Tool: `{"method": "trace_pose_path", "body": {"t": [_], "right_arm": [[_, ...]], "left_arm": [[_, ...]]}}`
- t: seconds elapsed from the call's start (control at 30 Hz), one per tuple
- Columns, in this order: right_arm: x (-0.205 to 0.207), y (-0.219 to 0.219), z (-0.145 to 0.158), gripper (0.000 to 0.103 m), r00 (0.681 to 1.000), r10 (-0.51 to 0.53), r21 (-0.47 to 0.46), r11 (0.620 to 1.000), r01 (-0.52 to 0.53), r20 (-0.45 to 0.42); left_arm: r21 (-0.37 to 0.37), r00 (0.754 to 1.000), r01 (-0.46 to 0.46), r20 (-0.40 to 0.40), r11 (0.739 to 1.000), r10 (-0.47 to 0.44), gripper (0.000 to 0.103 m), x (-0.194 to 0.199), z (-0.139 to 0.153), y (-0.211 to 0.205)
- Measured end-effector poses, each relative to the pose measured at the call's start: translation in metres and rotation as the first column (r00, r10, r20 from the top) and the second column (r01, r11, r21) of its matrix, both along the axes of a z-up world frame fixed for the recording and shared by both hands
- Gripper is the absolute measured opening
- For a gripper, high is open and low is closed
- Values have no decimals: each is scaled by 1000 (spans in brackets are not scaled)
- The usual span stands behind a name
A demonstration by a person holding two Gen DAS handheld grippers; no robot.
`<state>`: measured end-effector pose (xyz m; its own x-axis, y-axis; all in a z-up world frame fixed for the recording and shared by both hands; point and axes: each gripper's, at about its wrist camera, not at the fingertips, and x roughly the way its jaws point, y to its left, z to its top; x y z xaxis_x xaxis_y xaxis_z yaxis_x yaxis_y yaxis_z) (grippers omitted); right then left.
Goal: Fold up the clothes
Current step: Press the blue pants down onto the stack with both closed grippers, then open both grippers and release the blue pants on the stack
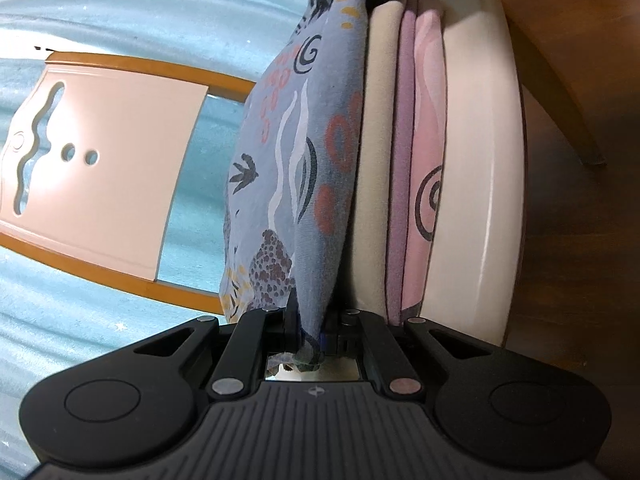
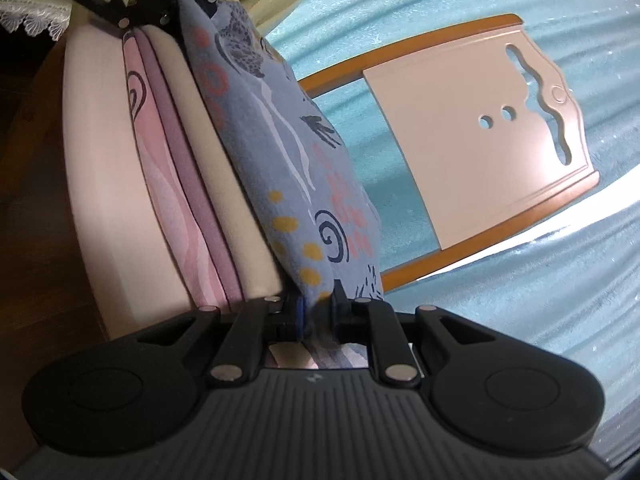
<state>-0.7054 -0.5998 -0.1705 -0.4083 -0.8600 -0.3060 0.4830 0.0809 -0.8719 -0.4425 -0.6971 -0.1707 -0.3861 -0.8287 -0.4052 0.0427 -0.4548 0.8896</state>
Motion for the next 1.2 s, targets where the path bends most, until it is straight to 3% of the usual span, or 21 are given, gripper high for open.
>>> {"method": "trace_pose_path", "body": {"t": [0.1, 0.2, 0.3, 0.37, 0.47, 0.73, 0.93, 1.1, 1.2], "right_arm": [[1, 0, 1, 13, 1000, -1, 0, 1000, 1, -7], [4, -2, 12, 12, 1000, -17, 12, 1000, 17, 19], [11, 0, 10, 14, 1000, -24, 27, 999, 24, -11], [11, 4, 14, 13, 1000, -28, 17, 999, 28, 2], [11, 12, 21, 14, 999, -34, 7, 999, 34, 31], [7, 18, 31, 11, 991, -48, 28, 999, 44, 125], [11, 27, 33, 12, 987, -56, 38, 998, 51, 149], [9, 44, 59, 12, 957, -66, -2, 998, 69, 282], [0, 46, 77, 19, 930, -68, -63, 993, 97, 362]], "left_arm": [[18, 1000, -7, -17, 1000, 7, 2, 4, 5, -12], [36, 999, -14, -30, 999, 15, 9, 6, 11, -26], [27, 999, -18, -39, 999, 19, 20, 8, 12, -31], [30, 997, -25, -69, 999, 27, 35, 12, 17, -32], [62, 991, -38, -130, 997, 45, 50, 22, 28, -29], [186, 956, -83, -262, 979, 131, 50, 45, 45, -21], [252, 937, -80, -310, 964, 159, 58, 58, 58, -15], [288, 894, -83, -401, 954, 198, 58, 61, 74, -24], [313, 879, -81, -426, 946, 216, 58, 50, 81, -35]]}}
